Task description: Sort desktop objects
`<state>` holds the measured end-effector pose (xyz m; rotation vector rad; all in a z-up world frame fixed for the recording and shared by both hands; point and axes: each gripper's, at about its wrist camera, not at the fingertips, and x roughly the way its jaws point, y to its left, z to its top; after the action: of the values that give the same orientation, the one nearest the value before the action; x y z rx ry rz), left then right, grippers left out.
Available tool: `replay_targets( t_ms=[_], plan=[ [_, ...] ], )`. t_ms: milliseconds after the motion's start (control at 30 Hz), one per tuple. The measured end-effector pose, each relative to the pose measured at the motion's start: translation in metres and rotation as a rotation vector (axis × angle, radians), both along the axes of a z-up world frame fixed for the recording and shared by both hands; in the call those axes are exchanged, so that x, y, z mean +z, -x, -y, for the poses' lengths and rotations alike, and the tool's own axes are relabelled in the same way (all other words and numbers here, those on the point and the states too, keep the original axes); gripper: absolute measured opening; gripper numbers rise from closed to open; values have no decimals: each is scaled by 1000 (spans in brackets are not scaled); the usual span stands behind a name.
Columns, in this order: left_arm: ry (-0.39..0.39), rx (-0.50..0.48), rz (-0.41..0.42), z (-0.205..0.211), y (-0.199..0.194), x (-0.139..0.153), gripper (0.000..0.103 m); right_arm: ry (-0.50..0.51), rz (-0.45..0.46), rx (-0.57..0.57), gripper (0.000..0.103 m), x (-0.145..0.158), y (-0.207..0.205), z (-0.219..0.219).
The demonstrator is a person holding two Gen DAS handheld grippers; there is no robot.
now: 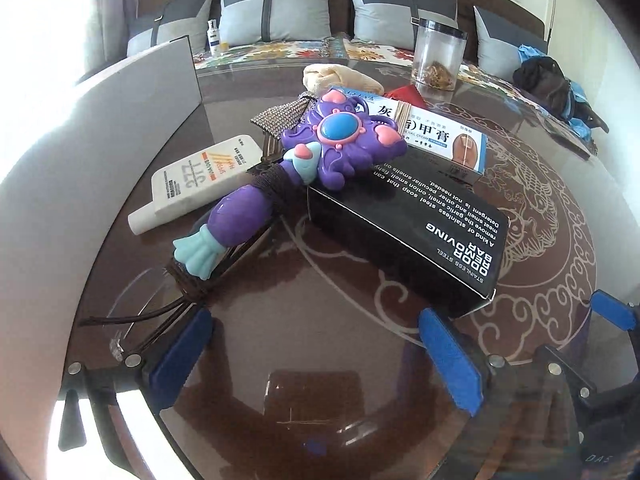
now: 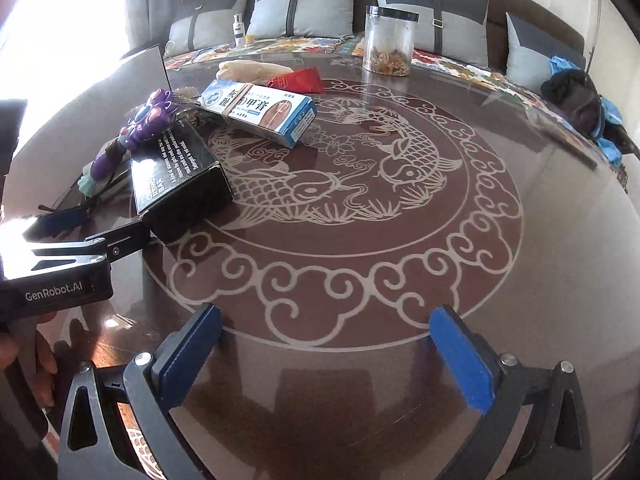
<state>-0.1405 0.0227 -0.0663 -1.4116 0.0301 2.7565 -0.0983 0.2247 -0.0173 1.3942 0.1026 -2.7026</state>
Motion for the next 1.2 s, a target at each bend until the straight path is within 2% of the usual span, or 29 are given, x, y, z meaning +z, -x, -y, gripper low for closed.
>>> replay_targets(
  t_ms=[167,300,1200],
  plan=[
    [-3,0,-2,0,-1,-1,103,0,0,0,103,0,0,0],
    [-4,-60,-1,1,3,-1,103,0,0,0,103,0,0,0],
    [-4,-61,-1,1,2,-1,103,0,0,0,103,0,-1,0]
  ],
)
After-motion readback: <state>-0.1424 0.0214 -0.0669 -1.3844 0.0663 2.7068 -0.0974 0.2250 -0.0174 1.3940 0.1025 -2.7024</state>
